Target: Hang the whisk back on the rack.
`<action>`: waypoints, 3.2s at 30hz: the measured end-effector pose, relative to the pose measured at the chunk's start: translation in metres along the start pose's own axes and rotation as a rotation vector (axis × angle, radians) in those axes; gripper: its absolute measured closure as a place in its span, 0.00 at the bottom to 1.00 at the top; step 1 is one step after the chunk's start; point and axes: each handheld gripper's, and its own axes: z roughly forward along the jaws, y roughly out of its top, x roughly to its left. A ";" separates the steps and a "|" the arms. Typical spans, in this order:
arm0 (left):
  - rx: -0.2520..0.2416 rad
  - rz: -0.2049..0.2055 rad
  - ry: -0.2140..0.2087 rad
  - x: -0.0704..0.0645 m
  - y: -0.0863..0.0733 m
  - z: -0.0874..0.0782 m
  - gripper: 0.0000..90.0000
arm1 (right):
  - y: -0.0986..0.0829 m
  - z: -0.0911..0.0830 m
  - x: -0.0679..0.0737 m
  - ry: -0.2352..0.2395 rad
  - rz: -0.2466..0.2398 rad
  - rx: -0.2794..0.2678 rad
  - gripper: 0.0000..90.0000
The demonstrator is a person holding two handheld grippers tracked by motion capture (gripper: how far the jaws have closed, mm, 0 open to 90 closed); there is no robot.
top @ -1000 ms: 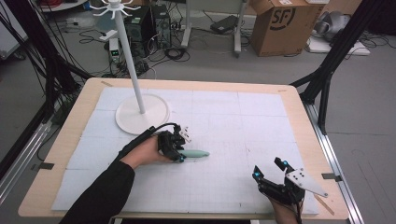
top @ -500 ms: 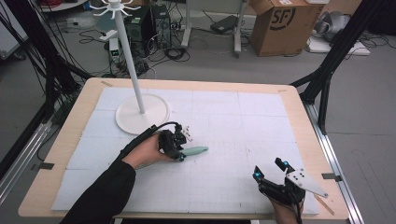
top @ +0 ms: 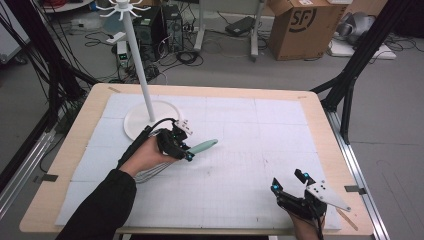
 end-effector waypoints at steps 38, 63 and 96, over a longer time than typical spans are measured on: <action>-0.467 -0.065 0.103 0.014 0.022 -0.165 0.78 | -0.002 0.006 -0.001 -0.003 0.002 0.020 0.16; -0.696 -0.119 0.212 0.036 0.027 -0.236 0.78 | -0.002 0.009 -0.004 -0.004 0.021 0.021 0.16; -0.764 -0.189 0.315 0.054 0.017 -0.255 0.77 | -0.003 0.008 -0.005 -0.012 0.031 0.025 0.16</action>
